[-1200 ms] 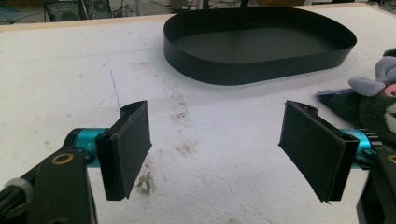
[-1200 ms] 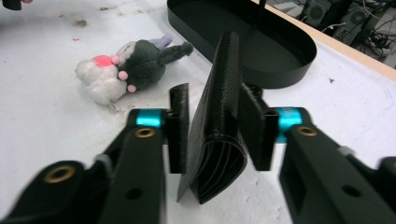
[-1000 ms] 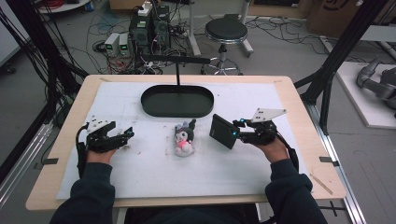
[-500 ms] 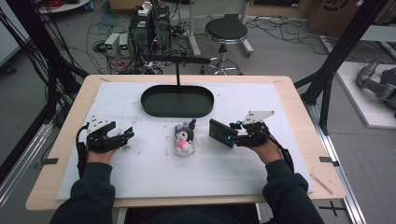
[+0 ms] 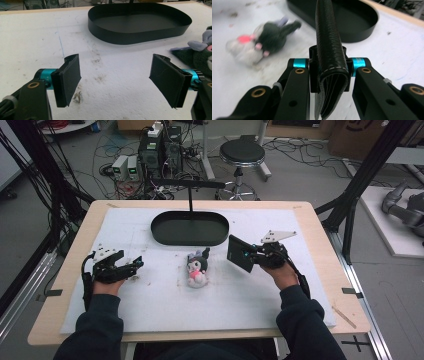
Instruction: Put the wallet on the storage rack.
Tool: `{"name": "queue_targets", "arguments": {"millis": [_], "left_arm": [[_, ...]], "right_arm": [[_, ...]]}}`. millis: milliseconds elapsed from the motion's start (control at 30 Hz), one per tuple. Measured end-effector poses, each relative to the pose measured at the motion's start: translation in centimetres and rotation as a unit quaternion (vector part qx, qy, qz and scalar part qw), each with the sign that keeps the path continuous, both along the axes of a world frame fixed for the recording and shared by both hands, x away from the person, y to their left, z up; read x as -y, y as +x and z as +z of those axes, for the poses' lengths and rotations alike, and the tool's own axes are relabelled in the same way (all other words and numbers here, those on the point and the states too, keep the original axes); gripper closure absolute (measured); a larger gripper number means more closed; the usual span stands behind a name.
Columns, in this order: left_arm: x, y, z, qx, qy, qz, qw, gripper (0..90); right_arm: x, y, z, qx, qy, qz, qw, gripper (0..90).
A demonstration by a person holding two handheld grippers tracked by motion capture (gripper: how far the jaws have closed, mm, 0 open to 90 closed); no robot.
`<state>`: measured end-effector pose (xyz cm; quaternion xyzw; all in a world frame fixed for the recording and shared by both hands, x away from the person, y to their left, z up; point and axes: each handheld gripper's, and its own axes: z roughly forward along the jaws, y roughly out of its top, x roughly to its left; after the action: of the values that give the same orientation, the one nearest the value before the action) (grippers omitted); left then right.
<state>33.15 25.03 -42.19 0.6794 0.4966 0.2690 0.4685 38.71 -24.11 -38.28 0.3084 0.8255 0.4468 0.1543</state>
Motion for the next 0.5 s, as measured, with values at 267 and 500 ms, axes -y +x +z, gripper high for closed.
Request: {"name": "queue_targets", "arguments": {"millis": [267, 500], "left_arm": [[-0.1, 0.0, 0.0, 0.0, -0.002, 0.001, 1.0, 24.3], [-0.1, 0.1, 0.0, 0.001, -0.003, -0.001, 1.0, 24.3]], "right_arm": [[-1.8, 1.7, 2.0, 0.029, 0.031, 0.0, 0.9991, 77.2], [-5.3, 3.9, 3.0, 0.061, 0.028, -0.01, 0.9977, 77.2]]}}
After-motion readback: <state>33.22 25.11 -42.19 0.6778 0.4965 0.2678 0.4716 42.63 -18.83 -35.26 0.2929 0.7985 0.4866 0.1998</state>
